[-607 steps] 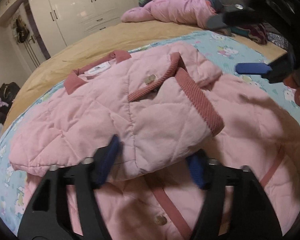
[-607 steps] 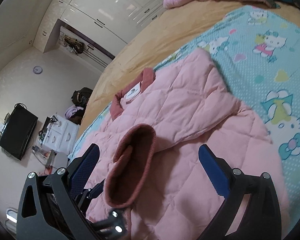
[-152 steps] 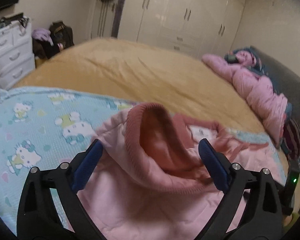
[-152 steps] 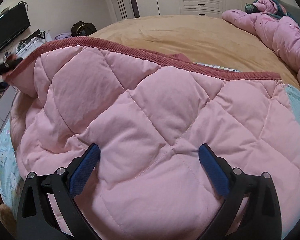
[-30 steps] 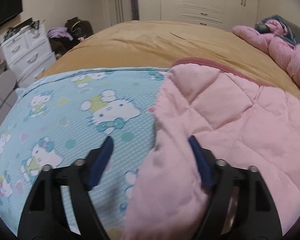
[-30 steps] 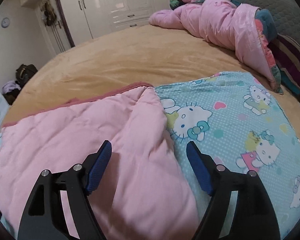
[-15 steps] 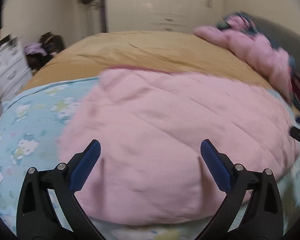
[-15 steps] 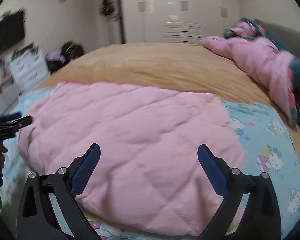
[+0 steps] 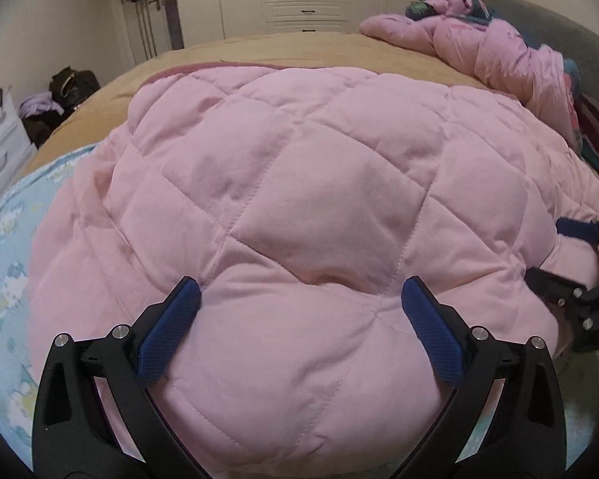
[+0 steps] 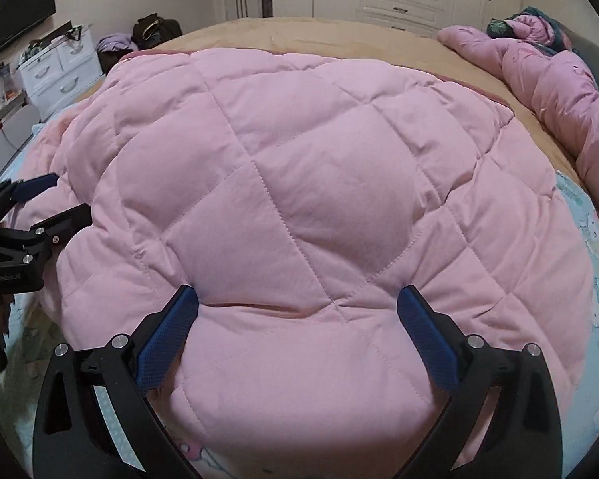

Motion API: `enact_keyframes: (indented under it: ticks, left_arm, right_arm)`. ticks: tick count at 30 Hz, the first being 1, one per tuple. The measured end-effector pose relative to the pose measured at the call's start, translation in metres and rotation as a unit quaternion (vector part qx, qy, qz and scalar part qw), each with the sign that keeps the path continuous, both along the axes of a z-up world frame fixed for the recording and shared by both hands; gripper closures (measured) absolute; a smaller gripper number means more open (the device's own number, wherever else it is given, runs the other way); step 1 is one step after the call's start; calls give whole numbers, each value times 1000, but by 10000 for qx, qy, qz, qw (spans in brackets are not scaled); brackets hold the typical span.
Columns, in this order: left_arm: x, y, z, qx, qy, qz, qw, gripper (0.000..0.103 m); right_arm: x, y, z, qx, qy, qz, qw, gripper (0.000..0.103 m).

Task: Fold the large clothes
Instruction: 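Release the hem and smooth the folded jacket with both grippers, then move both open grippers to the edge of the folded pink jacket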

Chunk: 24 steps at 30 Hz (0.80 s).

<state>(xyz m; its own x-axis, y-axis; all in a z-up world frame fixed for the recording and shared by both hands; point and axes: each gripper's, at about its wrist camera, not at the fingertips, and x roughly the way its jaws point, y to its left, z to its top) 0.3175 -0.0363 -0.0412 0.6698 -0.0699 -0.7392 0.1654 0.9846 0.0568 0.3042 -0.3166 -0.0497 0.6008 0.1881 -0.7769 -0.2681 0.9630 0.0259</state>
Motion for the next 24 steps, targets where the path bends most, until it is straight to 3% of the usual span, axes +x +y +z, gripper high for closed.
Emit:
enact_keyframes:
  ticks: [4, 9, 17, 24]
  left_arm:
    - [-8, -1, 16, -123, -1, -14, 9999, 9]
    - [-27, 2, 41, -265, -237, -12, 9994, 9]
    - [-56, 4, 73, -232, -579, 27, 9981, 9]
    - [-74, 18, 91, -240, -844, 178, 9960, 9]
  right_arm:
    - [-7, -8, 14, 355, -59, -23, 9994, 4]
    - [-30, -26, 43, 1199, -245, -231, 9922, 4]
    - [-75, -32, 86, 1315, -729, -69, 9886, 4]
    - [-100, -36, 103, 1299, -919, -35, 9872, 4]
